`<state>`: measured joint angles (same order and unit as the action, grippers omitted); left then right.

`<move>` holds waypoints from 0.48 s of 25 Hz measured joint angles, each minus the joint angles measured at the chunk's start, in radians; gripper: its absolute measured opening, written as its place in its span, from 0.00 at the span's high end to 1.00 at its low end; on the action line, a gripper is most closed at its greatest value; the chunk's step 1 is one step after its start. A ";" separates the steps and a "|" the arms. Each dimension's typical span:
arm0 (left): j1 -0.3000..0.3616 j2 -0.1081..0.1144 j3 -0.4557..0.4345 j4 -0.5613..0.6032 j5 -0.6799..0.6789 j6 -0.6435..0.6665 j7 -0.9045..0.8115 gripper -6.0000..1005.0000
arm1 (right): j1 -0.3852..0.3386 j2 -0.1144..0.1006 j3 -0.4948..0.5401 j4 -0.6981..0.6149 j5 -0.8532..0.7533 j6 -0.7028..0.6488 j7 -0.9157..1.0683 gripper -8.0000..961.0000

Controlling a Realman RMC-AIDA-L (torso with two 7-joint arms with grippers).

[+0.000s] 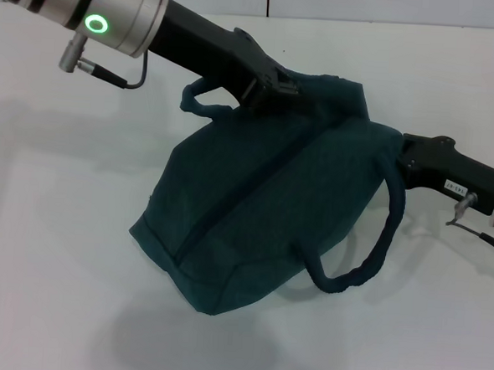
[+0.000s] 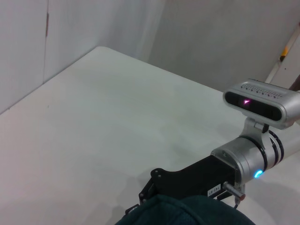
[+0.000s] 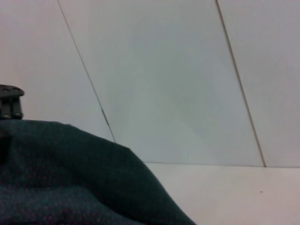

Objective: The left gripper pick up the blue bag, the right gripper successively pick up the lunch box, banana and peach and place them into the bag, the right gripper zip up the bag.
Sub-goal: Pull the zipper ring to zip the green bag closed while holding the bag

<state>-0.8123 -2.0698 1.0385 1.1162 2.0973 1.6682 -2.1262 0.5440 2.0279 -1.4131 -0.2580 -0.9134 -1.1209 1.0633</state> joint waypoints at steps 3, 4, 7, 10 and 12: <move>0.000 0.001 0.000 -0.002 -0.002 0.000 0.001 0.94 | 0.000 0.000 0.002 -0.002 0.001 0.006 0.003 0.97; 0.001 0.002 0.000 -0.004 -0.003 0.000 0.002 0.94 | -0.004 0.000 0.003 -0.005 0.010 0.006 0.001 0.97; 0.008 0.007 -0.005 -0.006 -0.003 0.004 0.005 0.94 | -0.023 0.000 0.002 -0.013 0.057 0.000 -0.013 0.97; 0.010 0.011 -0.014 -0.010 -0.008 0.009 0.008 0.94 | -0.031 0.000 0.000 -0.013 0.080 0.005 -0.019 0.97; 0.010 0.013 -0.015 -0.010 -0.017 0.009 0.009 0.94 | -0.022 -0.001 -0.013 -0.008 0.080 0.026 -0.018 0.97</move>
<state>-0.8025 -2.0564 1.0233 1.1057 2.0800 1.6777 -2.1172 0.5217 2.0266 -1.4263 -0.2660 -0.8330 -1.0952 1.0449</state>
